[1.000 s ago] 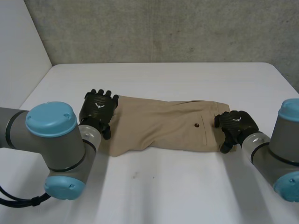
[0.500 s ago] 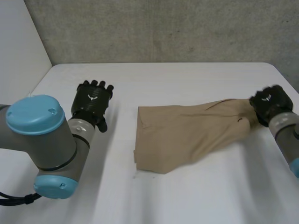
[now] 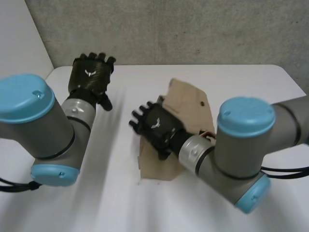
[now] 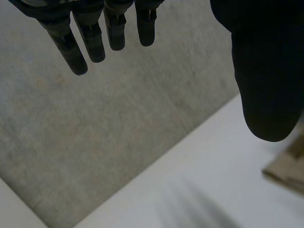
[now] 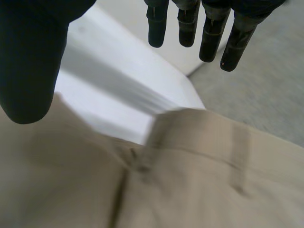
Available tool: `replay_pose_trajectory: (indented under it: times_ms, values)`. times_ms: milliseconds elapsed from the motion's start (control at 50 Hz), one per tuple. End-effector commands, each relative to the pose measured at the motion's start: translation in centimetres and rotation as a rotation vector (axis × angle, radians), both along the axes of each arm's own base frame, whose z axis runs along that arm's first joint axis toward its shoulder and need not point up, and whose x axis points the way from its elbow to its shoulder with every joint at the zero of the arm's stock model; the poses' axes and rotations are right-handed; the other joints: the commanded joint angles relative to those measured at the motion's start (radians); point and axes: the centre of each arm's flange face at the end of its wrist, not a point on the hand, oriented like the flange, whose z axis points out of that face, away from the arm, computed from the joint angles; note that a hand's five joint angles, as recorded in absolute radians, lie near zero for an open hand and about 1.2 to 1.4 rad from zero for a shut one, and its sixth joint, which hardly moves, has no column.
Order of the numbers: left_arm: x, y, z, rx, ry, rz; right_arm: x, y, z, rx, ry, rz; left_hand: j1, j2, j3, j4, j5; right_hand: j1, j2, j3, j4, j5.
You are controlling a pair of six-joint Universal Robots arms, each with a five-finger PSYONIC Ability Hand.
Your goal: Fold the shorts.
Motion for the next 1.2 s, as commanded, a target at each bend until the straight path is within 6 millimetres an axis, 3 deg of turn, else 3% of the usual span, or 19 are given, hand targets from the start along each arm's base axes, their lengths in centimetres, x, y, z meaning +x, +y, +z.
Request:
replay_pose_trajectory:
  times_ms: [20, 200, 280, 360, 420, 620, 760, 840, 920, 1020, 1100, 1200]
  values:
    - [-2.7, 0.8, 2.2, -0.022, 0.088, -0.082, -4.6, -7.2, 6.5, 0.175, -0.346, -0.332, -0.022, -0.03, -0.046, -0.033, -0.047, -0.031, -0.051, -0.039, -0.064, -0.072]
    - [-7.7, 2.2, 0.0, 0.088, 0.089, -0.206, -7.1, -10.4, 6.3, 0.263, -0.398, -0.455, -0.022, -0.03, -0.046, -0.033, -0.047, -0.031, -0.051, -0.039, -0.064, -0.072]
    - [-8.9, 1.8, -2.7, 0.167, 0.034, -0.227, -8.0, -11.2, 5.3, 0.288, -0.374, -0.493, -0.001, -0.008, -0.024, -0.012, -0.025, -0.031, -0.051, -0.039, -0.064, -0.072]
    - [-8.9, 1.8, -5.3, 0.249, -0.032, -0.22, -8.1, -11.2, 4.0, 0.333, -0.336, -0.508, 0.026, 0.018, 0.002, 0.014, 0.001, -0.031, -0.051, -0.039, -0.064, -0.072]
    - [-8.6, 1.9, -6.7, 0.298, -0.067, -0.207, -8.2, -10.8, 3.3, 0.358, -0.313, -0.514, 0.172, 0.164, 0.148, 0.161, 0.147, -0.031, -0.051, -0.039, -0.064, -0.072]
    - [-8.5, 2.2, -9.3, 0.354, -0.111, -0.206, -7.9, -10.7, 1.6, 0.343, -0.238, -0.504, 0.296, 0.288, 0.272, 0.285, 0.271, -0.031, -0.051, -0.039, -0.064, -0.072]
    - [-8.7, 2.1, -10.0, 0.355, -0.116, -0.209, -7.5, -11.3, 0.4, 0.344, -0.216, -0.504, 0.383, 0.376, 0.36, 0.372, 0.359, -0.031, -0.051, -0.039, -0.064, -0.072]
    - [-8.9, 1.9, -10.9, 0.353, -0.116, -0.207, -7.3, -12.0, -0.1, 0.343, -0.213, -0.515, 0.896, 0.888, 0.872, 0.885, 0.871, -0.031, -0.051, -0.039, -0.064, -0.072]
    - [-8.7, 2.2, -11.0, 0.357, -0.127, -0.187, -6.9, -12.6, 0.0, 0.353, -0.211, -0.512, 1.199, 1.191, 1.175, 1.188, 1.174, -0.031, -0.051, -0.039, -0.064, -0.072]
    - [-8.7, 4.8, -10.3, 0.347, -0.177, -0.179, -6.4, -12.8, 0.5, 0.452, -0.188, -0.481, 1.2, 1.192, 1.176, 1.188, 1.175, -0.031, -0.051, -0.039, -0.064, -0.072]
    - [-7.4, 6.7, -7.6, 0.304, -0.215, -0.187, -6.1, -12.7, 0.2, 0.566, -0.175, -0.432, 1.2, 1.192, 1.176, 1.188, 1.175, -0.031, -0.051, -0.039, -0.064, -0.072]
    - [-6.2, 8.2, -7.3, 0.272, -0.274, -0.203, -5.8, -12.5, -0.8, 0.64, -0.151, -0.401, 1.2, 1.192, 1.176, 1.188, 1.175, -0.031, -0.051, -0.039, -0.064, -0.072]
